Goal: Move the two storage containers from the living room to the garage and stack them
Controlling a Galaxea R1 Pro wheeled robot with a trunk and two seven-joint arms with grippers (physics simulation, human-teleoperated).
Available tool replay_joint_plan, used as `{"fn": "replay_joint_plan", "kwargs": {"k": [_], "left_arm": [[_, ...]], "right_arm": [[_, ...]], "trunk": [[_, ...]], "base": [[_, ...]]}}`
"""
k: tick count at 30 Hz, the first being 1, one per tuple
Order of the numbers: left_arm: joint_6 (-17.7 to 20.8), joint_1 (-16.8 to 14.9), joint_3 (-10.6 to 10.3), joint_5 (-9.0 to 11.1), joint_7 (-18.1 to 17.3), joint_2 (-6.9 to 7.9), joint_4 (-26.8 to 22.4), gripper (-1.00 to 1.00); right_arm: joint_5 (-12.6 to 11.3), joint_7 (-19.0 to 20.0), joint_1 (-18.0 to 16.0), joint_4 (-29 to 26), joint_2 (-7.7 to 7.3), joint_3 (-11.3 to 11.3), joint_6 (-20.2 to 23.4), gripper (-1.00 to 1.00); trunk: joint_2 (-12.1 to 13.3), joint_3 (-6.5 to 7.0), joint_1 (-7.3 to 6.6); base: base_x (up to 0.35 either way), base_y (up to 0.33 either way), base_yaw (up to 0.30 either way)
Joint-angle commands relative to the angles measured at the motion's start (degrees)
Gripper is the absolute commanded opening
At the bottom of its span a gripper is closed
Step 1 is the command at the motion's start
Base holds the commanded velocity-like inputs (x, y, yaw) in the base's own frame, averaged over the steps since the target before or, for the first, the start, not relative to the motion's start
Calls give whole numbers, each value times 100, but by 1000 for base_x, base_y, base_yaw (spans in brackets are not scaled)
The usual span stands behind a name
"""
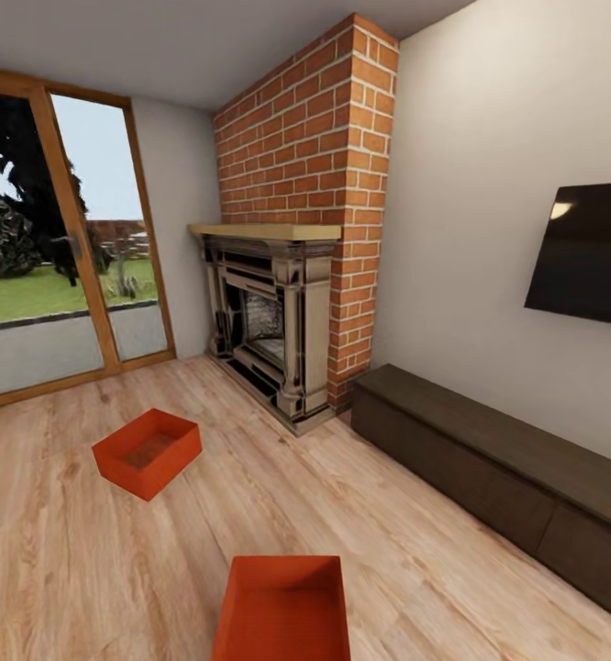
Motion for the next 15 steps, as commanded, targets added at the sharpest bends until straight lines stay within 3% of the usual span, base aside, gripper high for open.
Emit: {"fn": "replay_joint_plan", "kwargs": {"k": [1,7,15], "left_arm": [[-12,-2,45,4,-14,-2,0,100],[-12,-2,54,8,-13,-2,0,100],[-12,-2,65,26,-14,-2,0,100]], "right_arm": [[58,-19,-8,18,0,-4,-30,100],[47,-19,-8,18,24,-4,-30,100],[18,-19,-8,18,11,-13,-39,100]], "trunk": [[-3,-6,3],[-3,-6,3],[-3,-6,3]], "base": [[311,0,0],[297,0,0],[107,0,218]]}}
